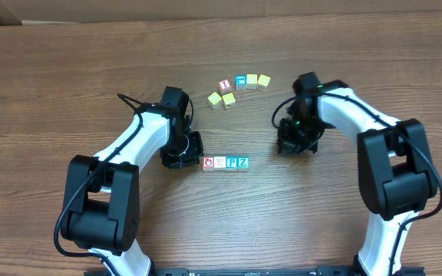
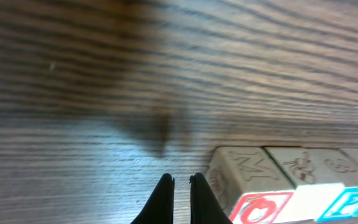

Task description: Flip 4 blocks

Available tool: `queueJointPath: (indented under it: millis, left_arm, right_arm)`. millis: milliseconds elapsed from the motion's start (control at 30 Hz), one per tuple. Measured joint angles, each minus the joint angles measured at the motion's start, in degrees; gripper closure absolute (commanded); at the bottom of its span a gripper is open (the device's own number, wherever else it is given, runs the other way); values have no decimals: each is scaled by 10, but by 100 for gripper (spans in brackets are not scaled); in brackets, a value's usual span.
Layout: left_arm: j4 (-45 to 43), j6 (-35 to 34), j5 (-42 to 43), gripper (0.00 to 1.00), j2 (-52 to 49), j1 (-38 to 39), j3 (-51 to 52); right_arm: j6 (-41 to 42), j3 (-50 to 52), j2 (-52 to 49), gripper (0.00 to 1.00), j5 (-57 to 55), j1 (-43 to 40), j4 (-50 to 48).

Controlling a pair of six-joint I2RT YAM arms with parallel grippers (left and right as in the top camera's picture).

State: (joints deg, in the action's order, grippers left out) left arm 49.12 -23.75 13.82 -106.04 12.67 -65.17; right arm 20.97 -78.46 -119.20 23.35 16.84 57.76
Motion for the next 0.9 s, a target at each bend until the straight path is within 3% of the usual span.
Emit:
queueJointPath:
  millis: [300,500,733,900]
  left_arm:
    - [45,4,-41,96,0,0,0]
    - [47,4,-45,96,0,0,0]
    - [47,4,-45,96,0,0,0]
    - [34,4,-45,96,0,0,0]
  right_arm:
    - [11,10,34,96,-42,50,24]
    - [86,13,122,96,-144,100,45]
    - [169,43,125,96,-206,173,-25]
    - [212,65,125,96,-231,182,-43]
